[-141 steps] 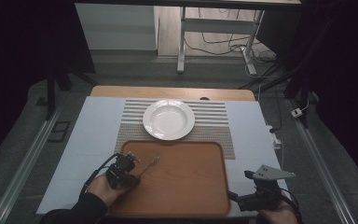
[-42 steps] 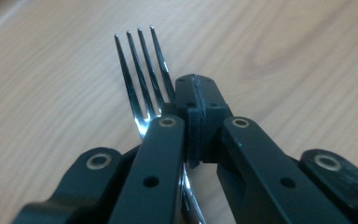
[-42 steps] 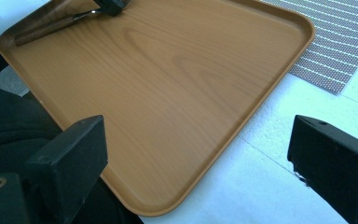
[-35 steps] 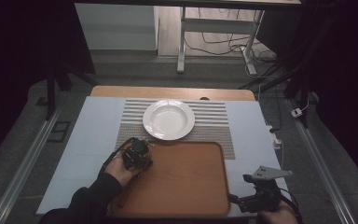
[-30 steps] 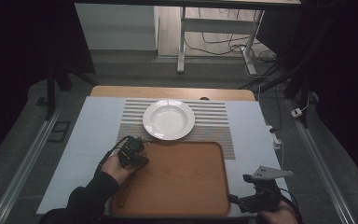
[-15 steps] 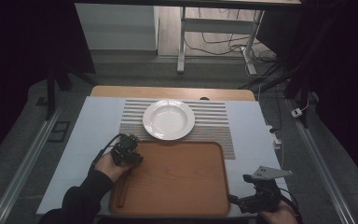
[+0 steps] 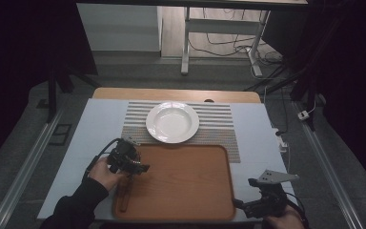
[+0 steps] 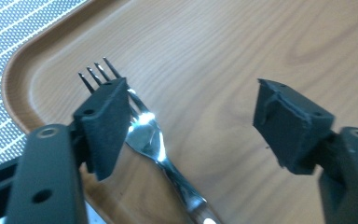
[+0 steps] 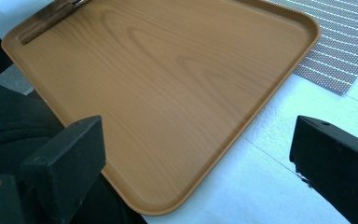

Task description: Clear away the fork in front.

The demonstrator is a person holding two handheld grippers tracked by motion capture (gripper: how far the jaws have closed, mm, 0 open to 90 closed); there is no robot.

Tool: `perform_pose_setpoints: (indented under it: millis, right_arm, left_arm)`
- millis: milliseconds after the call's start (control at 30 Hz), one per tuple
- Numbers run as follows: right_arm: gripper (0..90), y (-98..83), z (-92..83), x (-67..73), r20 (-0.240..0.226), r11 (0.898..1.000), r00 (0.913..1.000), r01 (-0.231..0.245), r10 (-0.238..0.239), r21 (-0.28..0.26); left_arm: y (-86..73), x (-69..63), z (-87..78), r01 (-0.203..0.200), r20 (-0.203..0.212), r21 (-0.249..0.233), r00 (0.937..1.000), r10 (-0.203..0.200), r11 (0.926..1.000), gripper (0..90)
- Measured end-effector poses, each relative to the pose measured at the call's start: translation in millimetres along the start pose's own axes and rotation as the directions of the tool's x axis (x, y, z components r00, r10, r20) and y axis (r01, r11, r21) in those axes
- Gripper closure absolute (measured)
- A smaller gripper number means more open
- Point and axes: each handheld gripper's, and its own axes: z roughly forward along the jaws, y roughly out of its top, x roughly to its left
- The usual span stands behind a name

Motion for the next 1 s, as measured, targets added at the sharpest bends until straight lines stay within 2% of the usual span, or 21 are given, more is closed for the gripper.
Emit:
perform_pose_setpoints:
  millis: [233, 367, 500, 867, 1000]
  right_arm:
    - [3.2, 0.0, -0.1, 0.1, 0.002, 1.0, 1.0, -0.001, 0.001, -0.001]
    - [3.2, 0.0, -0.1, 0.1, 0.002, 1.0, 1.0, -0.001, 0.001, -0.001]
    - [3.2, 0.0, -0.1, 0.1, 0.002, 1.0, 1.0, -0.001, 0.001, -0.001]
    - [3.2, 0.0, -0.1, 0.0, 0.002, 1.0, 1.0, -0.003, 0.003, 0.0]
    - [3.2, 0.0, 0.1, 0.0, 0.001, 1.0, 1.0, -0.003, 0.003, 0.0]
  left_arm:
    - [-11.5, -1.9, -16.9, 0.021, 0.053, -0.062, 0.9984, -0.018, 0.9978, 12.3]
    - [-17.9, -4.2, -26.0, 0.027, 0.089, -0.097, 0.9959, -0.019, 0.995, 7.2]
    - [-25.2, -7.4, -33.6, 0.027, 0.105, -0.121, 0.9944, -0.014, 0.9923, 3.9]
    - [-54.0, -8.9, -51.8, 0.047, 0.112, -0.155, 0.9933, -0.029, 0.9868, 0.0]
    - [-66.2, -7.1, -60.4, 0.049, 0.094, -0.173, 0.995, -0.033, 0.9837, 0.0]
